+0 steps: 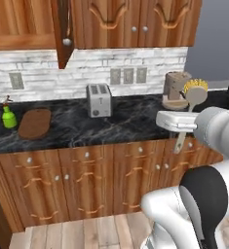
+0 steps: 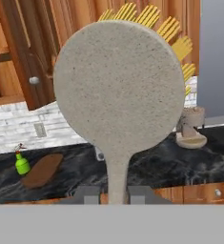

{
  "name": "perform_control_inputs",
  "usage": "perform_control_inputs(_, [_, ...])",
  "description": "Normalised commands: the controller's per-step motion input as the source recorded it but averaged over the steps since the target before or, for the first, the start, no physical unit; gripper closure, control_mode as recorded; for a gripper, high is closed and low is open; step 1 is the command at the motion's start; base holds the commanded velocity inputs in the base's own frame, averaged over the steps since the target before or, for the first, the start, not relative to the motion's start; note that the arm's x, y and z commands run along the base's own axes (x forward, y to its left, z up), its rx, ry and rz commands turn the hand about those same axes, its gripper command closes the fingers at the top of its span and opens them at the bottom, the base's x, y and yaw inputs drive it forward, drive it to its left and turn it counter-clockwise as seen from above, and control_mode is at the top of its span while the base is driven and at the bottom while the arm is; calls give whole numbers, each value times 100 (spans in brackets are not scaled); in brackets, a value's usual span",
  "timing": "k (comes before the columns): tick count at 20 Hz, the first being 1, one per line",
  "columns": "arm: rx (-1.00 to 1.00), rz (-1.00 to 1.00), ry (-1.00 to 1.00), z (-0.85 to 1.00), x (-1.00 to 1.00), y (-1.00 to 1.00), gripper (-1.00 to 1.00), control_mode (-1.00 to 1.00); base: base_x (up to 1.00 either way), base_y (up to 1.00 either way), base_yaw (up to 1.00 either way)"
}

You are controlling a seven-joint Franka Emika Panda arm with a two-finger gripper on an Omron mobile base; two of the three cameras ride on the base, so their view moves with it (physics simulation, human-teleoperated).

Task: Grab the spray bottle from the cabinet, then place it next to the cutting board for sanitizing. Then grab the dish brush from the countertop next to the sink and place it next to the cutting board.

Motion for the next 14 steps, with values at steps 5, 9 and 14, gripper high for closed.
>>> perform_control_inputs(5, [0,0,0,0,0,0,100,100,64,87,0])
perform_control_inputs(9, [0,0,0,0,0,0,100,100,39,72,10])
perform_control_inputs(14, [0,0,0,0,0,0,100,100,33,73,11])
